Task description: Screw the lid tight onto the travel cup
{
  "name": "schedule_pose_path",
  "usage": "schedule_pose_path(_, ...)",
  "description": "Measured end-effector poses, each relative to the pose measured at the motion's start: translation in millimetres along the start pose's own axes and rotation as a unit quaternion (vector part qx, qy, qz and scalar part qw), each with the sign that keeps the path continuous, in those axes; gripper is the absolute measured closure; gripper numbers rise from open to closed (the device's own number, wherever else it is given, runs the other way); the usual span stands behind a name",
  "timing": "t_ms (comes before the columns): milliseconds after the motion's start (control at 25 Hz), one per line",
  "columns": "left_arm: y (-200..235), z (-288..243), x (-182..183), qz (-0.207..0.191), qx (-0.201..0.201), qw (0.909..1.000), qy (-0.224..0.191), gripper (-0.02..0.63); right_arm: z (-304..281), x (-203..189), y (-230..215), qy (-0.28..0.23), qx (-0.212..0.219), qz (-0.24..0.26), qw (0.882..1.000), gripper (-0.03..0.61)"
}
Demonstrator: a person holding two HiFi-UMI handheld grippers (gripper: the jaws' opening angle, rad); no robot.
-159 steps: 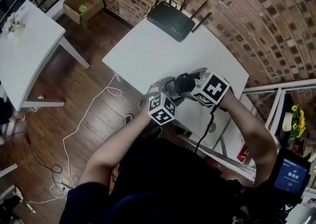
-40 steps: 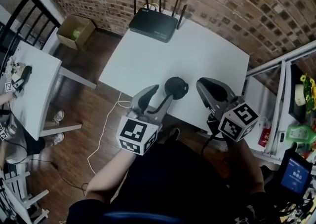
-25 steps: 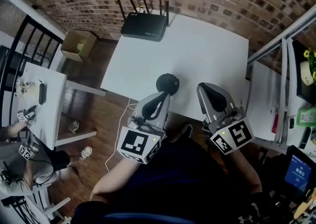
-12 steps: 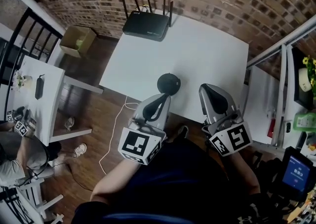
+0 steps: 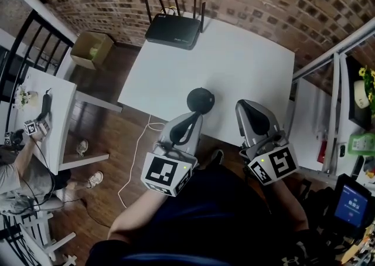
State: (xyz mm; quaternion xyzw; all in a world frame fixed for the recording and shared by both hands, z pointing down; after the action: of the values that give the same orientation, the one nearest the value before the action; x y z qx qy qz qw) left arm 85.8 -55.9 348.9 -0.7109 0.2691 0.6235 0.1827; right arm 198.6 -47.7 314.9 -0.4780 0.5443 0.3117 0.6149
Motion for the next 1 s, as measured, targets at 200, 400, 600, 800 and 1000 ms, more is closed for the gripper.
schedule_pose_path(200, -0.2, -0.6, -1.0, 0.001, -0.001, 1.0000, 0.002, 0.607, 1.0, -3.4, 0.7, 0.005, -0.001, 0.002, 1.000, 0.568)
schedule_pose_path(400, 0.7, -1.2, -1.4, 0.001, -0.003, 1.0000, 0.003, 0.607, 0.3, -3.2, 0.5, 0.005, -0.002, 0.001, 1.000, 0.568)
schedule_pose_path(600, 2.3, -0.8, -1.6, 0.001, -0.002, 1.0000, 0.002, 0.607, -1.4, -2.9, 1.4, 0.005, 0.000, 0.002, 1.000, 0.568)
schedule_pose_path(800, 2.9, -0.4, -2.7, 0.003, -0.001, 1.0000, 0.004, 0.607, -2.6, -3.1, 2.6, 0.007, 0.003, 0.002, 1.000, 0.568)
schedule_pose_path(1000, 5.4, 0.7, -2.3, 0.004, 0.000, 1.0000, 0.004, 0.607, -4.7, -3.8, 4.9, 0.010, 0.004, 0.002, 1.000, 0.568)
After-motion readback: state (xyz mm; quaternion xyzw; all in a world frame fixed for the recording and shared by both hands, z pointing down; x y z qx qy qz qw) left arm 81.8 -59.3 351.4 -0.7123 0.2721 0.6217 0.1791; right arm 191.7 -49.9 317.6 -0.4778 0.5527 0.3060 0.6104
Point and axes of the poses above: the fingertips, and each gripper's own axes: z backward along the fingers, y to its left, x out of its top, the point moved 2 cm from there along z, backward along the fingers, and after that the axes turned 10 degrees about -z, right-handed, at the moved point
